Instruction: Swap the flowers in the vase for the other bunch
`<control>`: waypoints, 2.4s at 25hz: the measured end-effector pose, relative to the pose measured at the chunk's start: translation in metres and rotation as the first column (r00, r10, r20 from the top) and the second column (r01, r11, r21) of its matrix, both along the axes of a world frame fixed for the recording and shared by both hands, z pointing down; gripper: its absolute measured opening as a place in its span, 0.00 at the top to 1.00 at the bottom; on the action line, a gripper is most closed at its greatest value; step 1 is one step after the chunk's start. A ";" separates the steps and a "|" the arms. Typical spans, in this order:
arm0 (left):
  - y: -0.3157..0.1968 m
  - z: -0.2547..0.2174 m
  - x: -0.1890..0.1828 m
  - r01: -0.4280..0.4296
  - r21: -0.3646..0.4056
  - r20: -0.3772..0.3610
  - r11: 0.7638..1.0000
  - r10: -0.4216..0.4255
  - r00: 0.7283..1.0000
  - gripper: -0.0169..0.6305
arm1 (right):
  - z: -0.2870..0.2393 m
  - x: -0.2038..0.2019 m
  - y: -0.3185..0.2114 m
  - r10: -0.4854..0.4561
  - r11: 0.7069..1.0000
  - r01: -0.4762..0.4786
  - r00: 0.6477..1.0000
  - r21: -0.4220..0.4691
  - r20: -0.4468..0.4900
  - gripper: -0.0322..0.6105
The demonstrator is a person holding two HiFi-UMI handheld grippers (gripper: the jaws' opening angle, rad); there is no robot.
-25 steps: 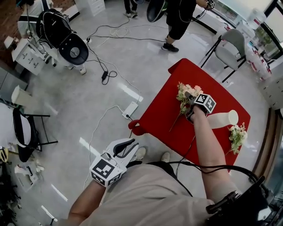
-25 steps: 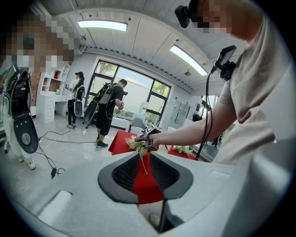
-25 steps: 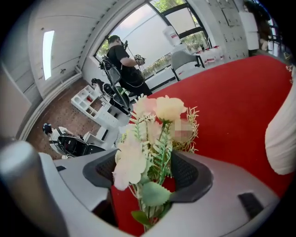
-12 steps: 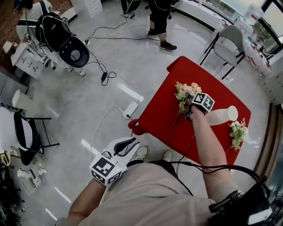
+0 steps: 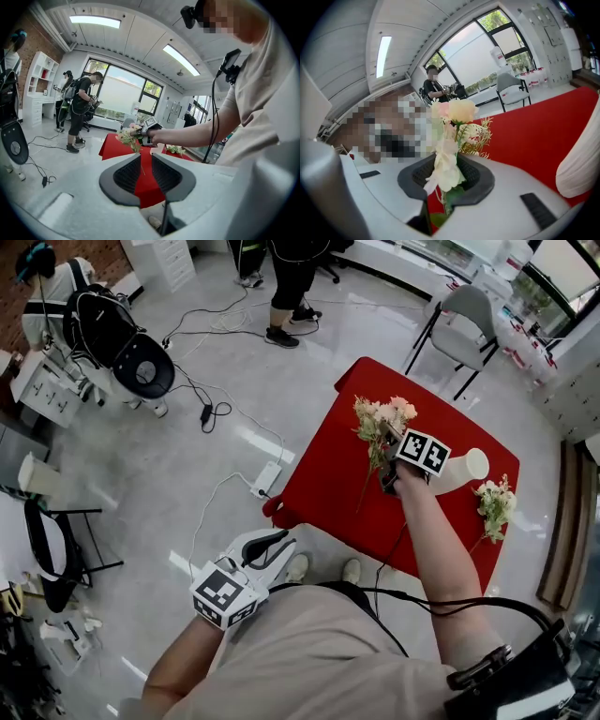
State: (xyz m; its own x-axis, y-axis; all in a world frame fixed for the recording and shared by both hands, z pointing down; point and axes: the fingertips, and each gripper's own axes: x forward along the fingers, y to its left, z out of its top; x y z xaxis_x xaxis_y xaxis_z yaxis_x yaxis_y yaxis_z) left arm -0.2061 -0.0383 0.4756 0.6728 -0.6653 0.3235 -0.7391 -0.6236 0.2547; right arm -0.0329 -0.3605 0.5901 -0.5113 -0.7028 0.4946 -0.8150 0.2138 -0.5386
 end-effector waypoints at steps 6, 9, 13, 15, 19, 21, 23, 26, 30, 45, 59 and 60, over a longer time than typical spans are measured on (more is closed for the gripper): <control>0.004 -0.004 0.018 -0.056 0.011 -0.005 0.998 0.056 0.998 0.89 | -0.074 0.003 0.014 -0.032 0.990 0.028 0.999 0.137 0.026 0.82; 0.004 -0.006 0.027 -0.087 0.019 -0.008 0.996 0.087 0.996 0.89 | -0.121 0.010 0.021 -0.036 0.975 0.025 0.998 0.221 0.046 0.82; 0.005 -0.009 0.043 -0.127 0.026 -0.013 0.992 0.127 0.992 0.89 | -0.180 0.027 0.034 -0.035 0.946 0.010 0.997 0.324 0.074 0.82; 0.004 -0.012 0.053 -0.145 0.029 -0.016 0.989 0.146 0.989 0.89 | -0.208 0.039 0.039 -0.034 0.929 0.001 0.996 0.371 0.082 0.82; 0.003 -0.016 0.061 -0.176 0.041 -0.014 0.984 0.177 0.984 0.89 | -0.256 0.054 0.049 -0.028 0.890 -0.019 0.995 0.456 0.095 0.82; 0.004 -0.014 0.067 -0.183 0.039 -0.017 0.982 0.183 0.983 0.89 | -0.276 0.066 0.055 -0.023 0.870 -0.029 0.995 0.492 0.100 0.82; 0.004 -0.015 0.077 -0.190 0.039 -0.017 0.981 0.191 0.981 0.89 | -0.296 0.083 0.060 -0.017 0.852 -0.042 0.994 0.522 0.109 0.82; 0.002 -0.018 0.094 -0.201 0.039 -0.021 0.979 0.202 0.979 0.89 | -0.323 0.108 0.064 -0.004 0.825 -0.063 0.993 0.561 0.117 0.82; -0.004 -0.021 0.112 -0.218 0.044 -0.028 0.975 0.220 0.975 0.89 | -0.352 0.139 0.066 0.024 0.788 -0.089 0.993 0.609 0.113 0.82; -0.030 -0.026 0.195 -0.264 0.025 -0.010 0.964 0.264 0.964 0.89 | -0.374 0.258 0.059 0.162 0.684 -0.153 0.985 0.713 0.055 0.82; -0.046 -0.028 0.234 -0.241 0.016 0.028 0.970 0.241 0.970 0.89 | -0.314 0.272 0.057 0.146 0.637 -0.118 0.989 0.762 0.031 0.82; -0.046 -0.029 0.235 -0.238 0.016 0.029 0.971 0.238 0.971 0.89 | -0.310 0.272 0.057 0.141 0.636 -0.112 0.990 0.764 0.027 0.82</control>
